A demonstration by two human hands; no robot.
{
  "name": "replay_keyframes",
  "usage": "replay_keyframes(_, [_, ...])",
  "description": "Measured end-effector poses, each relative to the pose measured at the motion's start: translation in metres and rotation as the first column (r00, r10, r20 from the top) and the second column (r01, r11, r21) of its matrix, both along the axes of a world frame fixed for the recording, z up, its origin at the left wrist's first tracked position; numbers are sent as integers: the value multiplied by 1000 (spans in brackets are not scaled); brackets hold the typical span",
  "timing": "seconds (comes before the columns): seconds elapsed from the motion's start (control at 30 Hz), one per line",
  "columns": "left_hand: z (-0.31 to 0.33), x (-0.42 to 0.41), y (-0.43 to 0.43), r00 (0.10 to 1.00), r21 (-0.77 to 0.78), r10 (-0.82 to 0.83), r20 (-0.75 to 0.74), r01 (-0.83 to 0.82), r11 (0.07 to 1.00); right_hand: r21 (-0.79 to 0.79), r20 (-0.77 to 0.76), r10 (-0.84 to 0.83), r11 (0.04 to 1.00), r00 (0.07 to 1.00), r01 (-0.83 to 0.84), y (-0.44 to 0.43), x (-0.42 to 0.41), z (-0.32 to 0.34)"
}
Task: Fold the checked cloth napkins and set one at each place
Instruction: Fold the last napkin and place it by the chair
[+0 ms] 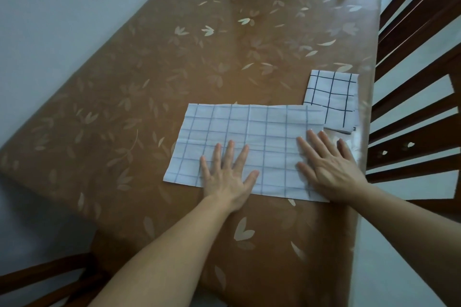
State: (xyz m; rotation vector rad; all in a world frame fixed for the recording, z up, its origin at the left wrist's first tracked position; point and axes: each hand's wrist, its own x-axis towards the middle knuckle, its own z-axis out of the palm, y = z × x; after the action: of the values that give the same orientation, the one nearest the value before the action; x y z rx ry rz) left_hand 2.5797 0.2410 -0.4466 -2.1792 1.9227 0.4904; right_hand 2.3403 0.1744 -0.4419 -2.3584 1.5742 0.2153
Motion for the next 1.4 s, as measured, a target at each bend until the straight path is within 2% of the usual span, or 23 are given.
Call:
replay_keyframes(0.1, [6, -6, 2, 998, -57, -54, -25, 53, 997, -63, 62, -111, 991, 992, 115, 3, -13, 0])
replay_keyframes(0.17, [12, -18, 6, 969, -180, -237, -71, 221, 958, -133, 107, -137, 980, 985, 151, 9, -23, 4])
replay_keyframes(0.27, [15, -43, 11, 871, -318, -473, -133, 414, 853, -219, 102, -65, 972, 993, 86, 17, -31, 12])
replay_keyframes(0.5, [10, -63, 11, 855, -487, -472, -217, 325, 811, -232, 172, -39, 970, 984, 79, 26, -26, 19])
replay_keyframes(0.67, [1, -67, 14, 852, -574, -509, -124, 356, 737, -213, 210, -12, 975, 978, 58, 31, -27, 18])
replay_keyframes(0.8, [-4, -71, 17, 875, -594, -462, -143, 298, 747, -151, 234, 53, 988, 971, -18, 34, -32, 23])
replay_keyframes(0.9, [4, -71, 19, 883, -541, -389, -265, 198, 818, -84, 122, 218, 974, 968, -209, 35, -36, 29])
replay_keyframes(0.97, [14, -69, 20, 870, -451, -321, -373, 133, 883, -131, 66, 295, 950, 953, -284, 33, -33, 29])
replay_keyframes(1.07, [24, -64, 23, 877, -377, -247, -412, 83, 922, -238, 207, 248, 951, 946, -197, 27, -22, 40])
replay_keyframes(1.2, [32, -57, 26, 923, -365, -101, -372, -45, 930, -182, 330, 165, 977, 929, -109, 21, -7, 66])
replay_keyframes(1.23, [36, -54, 27, 909, -353, -37, -415, -123, 927, -149, 392, 112, 987, 913, -57, 21, -3, 71])
replay_keyframes(1.3, [43, -45, 28, 814, -281, 90, -574, -299, 912, -119, 477, 51, 993, 877, 7, 21, 3, 81])
replay_keyframes(1.4, [51, -24, 32, 664, -145, 189, -723, -413, 899, -127, 395, 88, 991, 914, -41, 16, 10, 90])
